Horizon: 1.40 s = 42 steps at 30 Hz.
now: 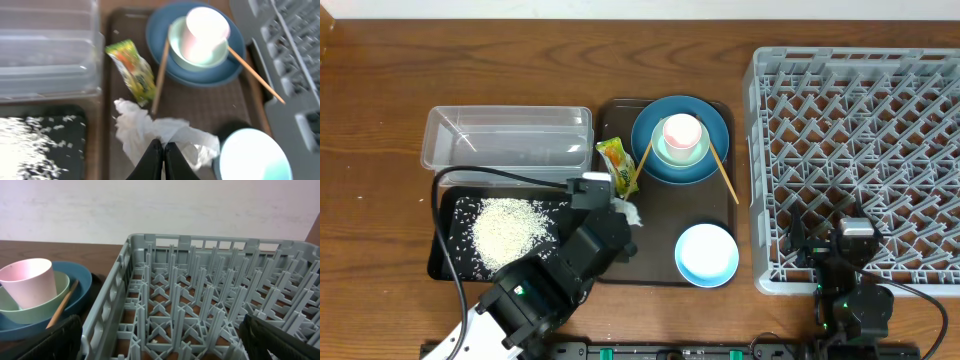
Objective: Sort waste into correct bins and load items into the dishwasher rack
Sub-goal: 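Carry the tissue with the left gripper into the clear plastic bin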
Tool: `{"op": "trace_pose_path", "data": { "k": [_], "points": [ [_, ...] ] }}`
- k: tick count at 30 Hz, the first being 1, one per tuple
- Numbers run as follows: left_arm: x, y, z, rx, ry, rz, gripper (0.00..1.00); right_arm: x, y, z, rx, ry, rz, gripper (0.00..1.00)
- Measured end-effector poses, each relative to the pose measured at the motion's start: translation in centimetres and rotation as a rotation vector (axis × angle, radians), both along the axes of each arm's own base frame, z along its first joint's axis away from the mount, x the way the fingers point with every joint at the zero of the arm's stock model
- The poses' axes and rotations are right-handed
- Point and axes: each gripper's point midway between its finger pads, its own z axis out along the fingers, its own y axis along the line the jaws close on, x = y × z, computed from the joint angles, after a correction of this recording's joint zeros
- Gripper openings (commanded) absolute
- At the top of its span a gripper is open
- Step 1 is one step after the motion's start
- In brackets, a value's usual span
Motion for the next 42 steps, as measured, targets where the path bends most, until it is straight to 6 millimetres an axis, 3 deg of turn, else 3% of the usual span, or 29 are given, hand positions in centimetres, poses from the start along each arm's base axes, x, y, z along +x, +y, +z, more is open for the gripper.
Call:
{"op": "trace_pose_path", "data": {
  "k": [7,11,17,25,26,28,30,33,37,42],
  "points": [
    [3.7,3.4,2.5,0.007,-0.139,0.171,0.07,0.0,0.0,0.0,0.0,0.0,0.0,0.99],
    [6.2,7.2,3.9,0.009,-0.206,0.315,0.07,0.0,0.0,0.0,0.0,0.0,0.0,0.99],
    [9.6,11.2,3.2,0.024,-0.22,0.466,0.08,0.0,0.0,0.0,0.0,0.0,0.0,0.99],
    [14.8,12.8,-2.2,0.083,-0.14,0.504,0.15,0.0,0.0,0.0,0.0,0.0,0.0,0.99],
    [15.1,13.0,-3.0,0.092,-0.126,0.507,0.21,0.0,0.0,0.0,0.0,0.0,0.0,0.99],
    [15.7,13.4,-4.3,0.109,-0.101,0.512,0.53,0.0,0.0,0.0,0.0,0.0,0.0,0.99],
    [15.9,13.6,-5.2,0.121,-0.083,0.512,0.66,0.0,0.0,0.0,0.0,0.0,0.0,0.99],
    [16.0,13.6,-5.5,0.125,-0.075,0.51,0.66,0.0,0.0,0.0,0.0,0.0,0.0,0.99],
    [15.7,12.7,-4.6,0.105,-0.084,0.456,0.63,0.0,0.0,0.0,0.0,0.0,0.0,0.99],
    [12.6,9.4,-1.1,-0.005,-0.089,0.285,0.49,0.0,0.0,0.0,0.0,0.0,0.0,0.99]
  ]
}}
